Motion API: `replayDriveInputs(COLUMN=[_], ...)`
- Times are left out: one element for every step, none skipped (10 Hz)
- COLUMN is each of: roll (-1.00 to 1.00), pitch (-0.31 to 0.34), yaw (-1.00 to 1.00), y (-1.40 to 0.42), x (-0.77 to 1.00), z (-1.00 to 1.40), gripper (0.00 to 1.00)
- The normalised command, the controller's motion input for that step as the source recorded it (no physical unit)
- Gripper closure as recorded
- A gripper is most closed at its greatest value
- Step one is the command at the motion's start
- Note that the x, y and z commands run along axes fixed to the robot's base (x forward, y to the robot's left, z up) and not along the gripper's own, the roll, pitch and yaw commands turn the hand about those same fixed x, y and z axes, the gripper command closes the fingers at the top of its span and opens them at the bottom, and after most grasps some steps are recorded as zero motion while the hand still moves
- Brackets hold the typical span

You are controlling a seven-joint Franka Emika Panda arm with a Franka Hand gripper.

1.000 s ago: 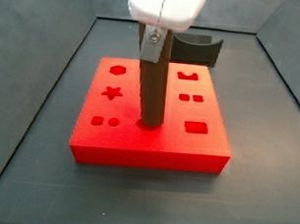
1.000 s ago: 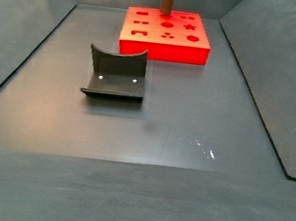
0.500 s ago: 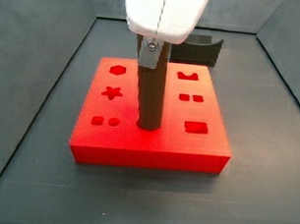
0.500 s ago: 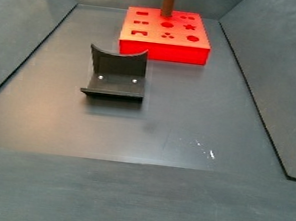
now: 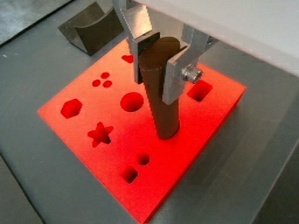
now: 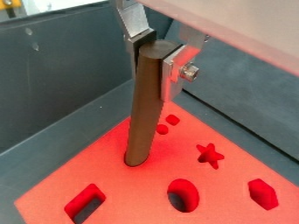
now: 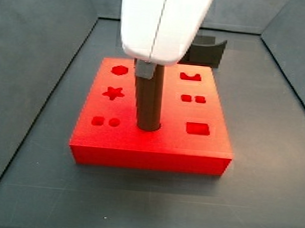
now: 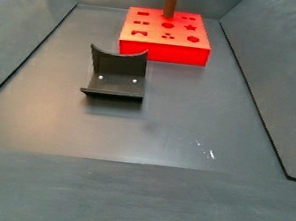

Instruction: Insert the oval object.

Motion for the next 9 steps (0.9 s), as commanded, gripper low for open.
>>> replayDriveInputs(roll=[0.00,-0.06,-0.07,-0.04,-0.01,0.00,0.00,0.00,0.00], pitch=[0.000,0.000,0.000,0.000,0.000,0.000,0.000,0.000,0.000], yaw=[0.00,0.01,0.03,0.05,0.04,0.03,0.00,0.00,0.00], y=[0.00,0.00,0.00,0.00,0.00,-0.01,0.00,0.00,0.00], x=[0.10,0.04,0.08,0.06,0.06,0.05,-0.02,0.00,0.00], z=[-0.56,-0.65,-0.65,-0.69,-0.70,-0.71,-0.16,0.00,0.00], gripper=[1.00,1.00,1.00,1.00,1.00,1.00,1.00,1.00,1.00])
